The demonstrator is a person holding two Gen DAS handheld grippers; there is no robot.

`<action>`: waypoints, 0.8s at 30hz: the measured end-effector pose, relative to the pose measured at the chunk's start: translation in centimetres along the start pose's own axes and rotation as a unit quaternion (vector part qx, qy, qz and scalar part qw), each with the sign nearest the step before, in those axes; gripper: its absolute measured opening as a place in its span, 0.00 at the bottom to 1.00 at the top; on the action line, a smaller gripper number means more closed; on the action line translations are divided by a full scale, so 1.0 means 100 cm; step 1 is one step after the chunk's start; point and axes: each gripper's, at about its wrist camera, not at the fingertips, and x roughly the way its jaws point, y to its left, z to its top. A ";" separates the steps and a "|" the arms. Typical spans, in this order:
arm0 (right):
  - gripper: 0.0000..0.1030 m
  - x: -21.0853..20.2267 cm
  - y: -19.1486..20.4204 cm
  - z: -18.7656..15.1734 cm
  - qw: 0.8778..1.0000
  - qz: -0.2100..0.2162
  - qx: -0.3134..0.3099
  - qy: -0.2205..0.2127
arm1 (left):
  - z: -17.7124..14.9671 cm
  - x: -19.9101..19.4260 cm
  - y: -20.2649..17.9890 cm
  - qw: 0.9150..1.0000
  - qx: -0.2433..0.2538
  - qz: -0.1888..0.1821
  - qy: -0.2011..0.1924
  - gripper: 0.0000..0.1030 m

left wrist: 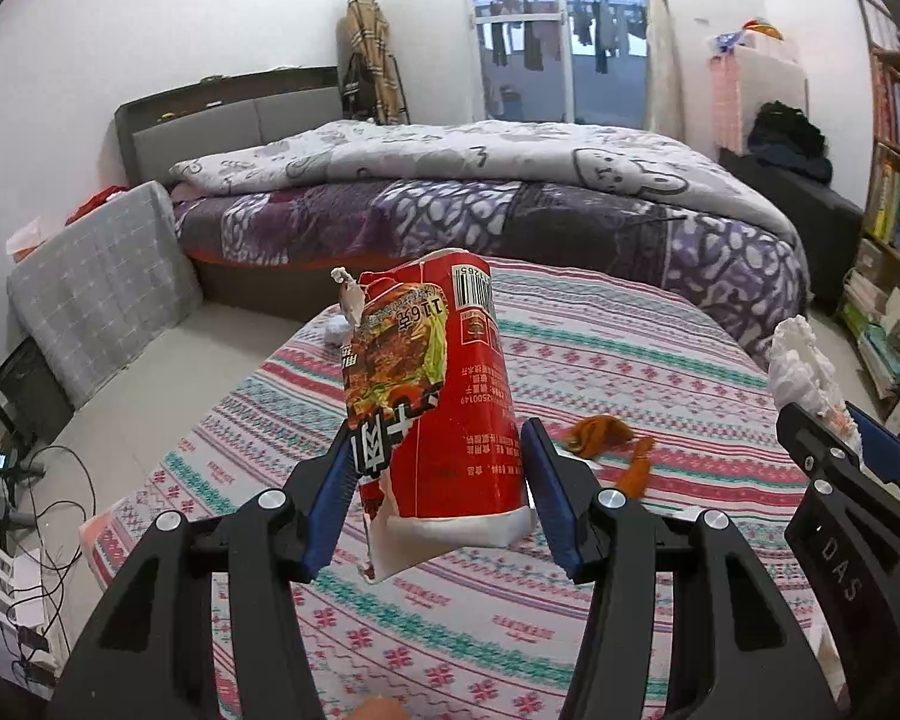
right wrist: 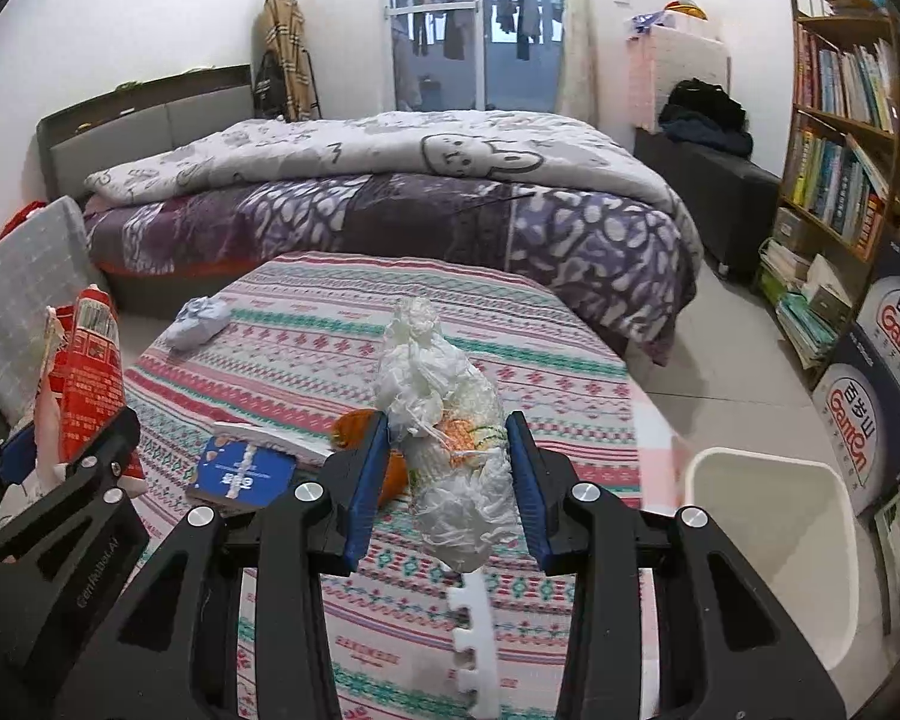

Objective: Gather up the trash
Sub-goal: 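Carry the tissue and red snack bag over the bin and release the tissue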

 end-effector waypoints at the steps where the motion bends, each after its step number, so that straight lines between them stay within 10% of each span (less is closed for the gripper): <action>1: 0.36 -0.002 -0.004 0.000 1.000 -0.003 0.002 0.000 | 0.000 -0.001 -0.004 1.000 0.001 -0.004 -0.001 0.52; 24: 0.37 -0.027 -0.141 -0.008 0.985 -0.120 0.125 0.008 | -0.016 -0.033 -0.105 0.992 0.087 -0.091 -0.021 0.52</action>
